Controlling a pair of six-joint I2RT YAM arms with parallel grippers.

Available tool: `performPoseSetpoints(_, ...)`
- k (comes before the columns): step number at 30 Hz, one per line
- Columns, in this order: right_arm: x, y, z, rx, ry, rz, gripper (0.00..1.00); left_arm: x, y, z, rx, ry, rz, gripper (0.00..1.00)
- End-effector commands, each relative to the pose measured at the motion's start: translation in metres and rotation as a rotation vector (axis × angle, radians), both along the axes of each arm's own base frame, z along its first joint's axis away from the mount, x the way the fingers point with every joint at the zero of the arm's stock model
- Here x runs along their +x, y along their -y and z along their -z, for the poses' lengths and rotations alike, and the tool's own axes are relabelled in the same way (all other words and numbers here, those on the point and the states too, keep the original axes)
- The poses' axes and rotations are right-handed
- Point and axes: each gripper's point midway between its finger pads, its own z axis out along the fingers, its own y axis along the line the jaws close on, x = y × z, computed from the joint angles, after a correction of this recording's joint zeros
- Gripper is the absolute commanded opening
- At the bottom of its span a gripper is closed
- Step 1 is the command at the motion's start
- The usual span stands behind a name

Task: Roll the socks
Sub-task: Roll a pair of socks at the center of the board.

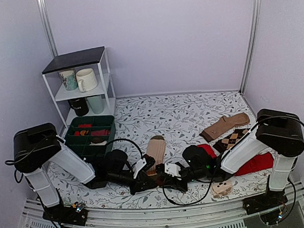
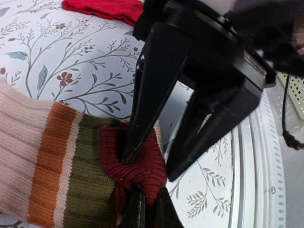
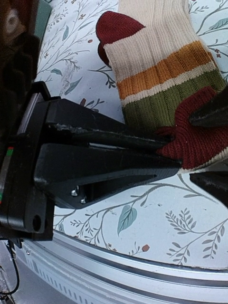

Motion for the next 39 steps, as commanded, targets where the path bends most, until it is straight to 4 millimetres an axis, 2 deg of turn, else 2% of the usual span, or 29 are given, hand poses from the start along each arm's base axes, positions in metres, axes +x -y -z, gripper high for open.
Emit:
performPoseSetpoints(1,-0.010,0.038,0.061,-0.258,-0.117,0.065,0.18,-0.025,-0.035,0.046,0.176,-0.133,0.019,0.00)
performPoseSetpoints(4,-0.016,0.044,0.069,-0.314,-0.180,0.077,0.02,-0.021,-0.034,0.039,0.156,-0.105,0.014,0.00)
performPoseSetpoints(5,-0.018,0.046,0.072,-0.340,-0.206,0.081,0.00,-0.019,-0.033,0.035,0.152,-0.088,0.009,0.04)
performPoseSetpoints(6,-0.020,0.048,0.074,-0.367,-0.243,0.093,0.00,-0.015,-0.034,0.031,0.151,-0.065,-0.003,0.12)
performPoseSetpoints(9,-0.029,0.049,0.077,-0.452,-0.360,0.110,0.00,0.000,-0.036,0.011,0.140,0.040,-0.054,0.18)
performPoseSetpoints(12,-0.040,0.050,0.077,-0.542,-0.493,0.118,0.00,0.013,-0.041,-0.019,0.117,0.177,-0.094,0.28)
performPoseSetpoints(15,-0.052,0.054,0.074,-0.637,-0.626,0.136,0.00,0.015,-0.046,-0.043,0.106,0.309,-0.094,0.33)
performPoseSetpoints(17,-0.054,0.057,0.070,-0.683,-0.712,0.161,0.00,0.009,-0.047,-0.050,0.102,0.363,-0.081,0.35)
performPoseSetpoints(22,-0.046,0.055,0.061,-0.662,-0.969,0.209,0.00,-0.011,-0.048,-0.051,0.069,0.394,-0.071,0.36)
performPoseSetpoints(27,-0.037,0.057,0.071,-0.698,-1.053,0.232,0.00,-0.023,-0.050,-0.049,0.043,0.459,-0.092,0.42)
performPoseSetpoints(35,-0.034,0.067,0.080,-0.748,-1.087,0.242,0.00,-0.005,-0.031,-0.056,0.075,0.642,-0.095,0.47)
performPoseSetpoints(39,-0.034,0.070,0.081,-0.759,-1.091,0.244,0.00,-0.001,-0.017,-0.045,0.104,0.684,-0.054,0.48)
